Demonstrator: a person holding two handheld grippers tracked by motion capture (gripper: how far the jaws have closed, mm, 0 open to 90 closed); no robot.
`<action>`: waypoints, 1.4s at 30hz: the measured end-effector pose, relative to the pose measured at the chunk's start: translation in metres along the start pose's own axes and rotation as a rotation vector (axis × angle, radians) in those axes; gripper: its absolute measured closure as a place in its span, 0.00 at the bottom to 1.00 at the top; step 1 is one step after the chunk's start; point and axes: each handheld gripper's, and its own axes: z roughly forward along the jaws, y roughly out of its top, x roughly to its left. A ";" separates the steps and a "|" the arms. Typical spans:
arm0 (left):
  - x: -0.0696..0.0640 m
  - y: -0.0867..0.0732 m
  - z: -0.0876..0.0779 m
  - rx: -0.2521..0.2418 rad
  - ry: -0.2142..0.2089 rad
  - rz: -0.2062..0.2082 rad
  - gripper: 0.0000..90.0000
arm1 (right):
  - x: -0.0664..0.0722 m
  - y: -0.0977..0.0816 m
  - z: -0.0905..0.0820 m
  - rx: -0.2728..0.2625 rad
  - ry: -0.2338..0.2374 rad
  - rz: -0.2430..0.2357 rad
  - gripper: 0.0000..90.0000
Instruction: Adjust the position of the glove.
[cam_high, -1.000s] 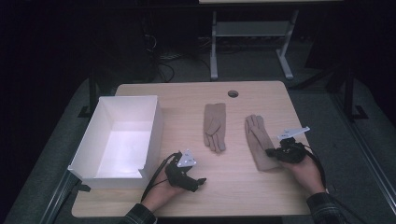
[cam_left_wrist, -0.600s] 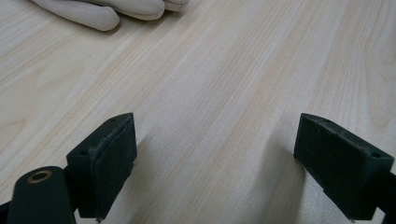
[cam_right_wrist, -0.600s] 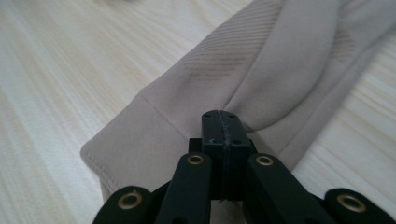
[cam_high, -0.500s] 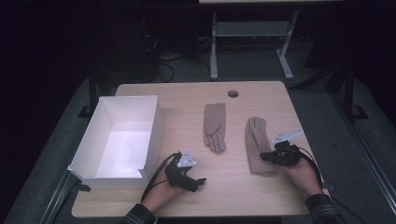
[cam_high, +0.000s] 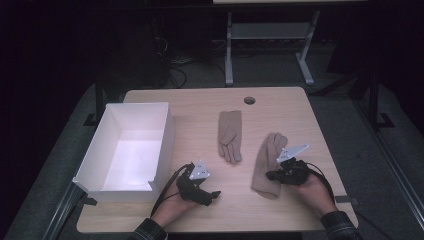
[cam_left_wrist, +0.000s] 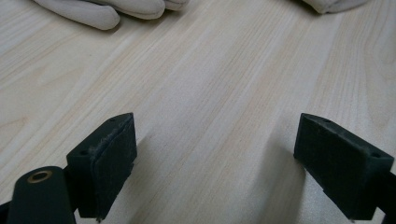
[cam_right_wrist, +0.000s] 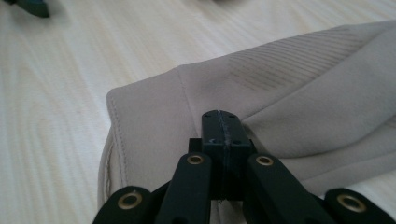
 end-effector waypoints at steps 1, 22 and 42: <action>0.000 0.000 0.000 0.000 0.000 0.001 0.14 | 0.002 0.000 0.001 -0.002 0.009 -0.005 1.00; 0.000 0.000 -0.001 0.005 -0.002 0.004 0.14 | 0.052 -0.008 0.000 0.045 0.104 -0.103 1.00; 0.000 -0.001 -0.001 0.005 0.000 0.003 0.14 | 0.004 -0.026 -0.036 -0.102 -0.089 0.033 0.61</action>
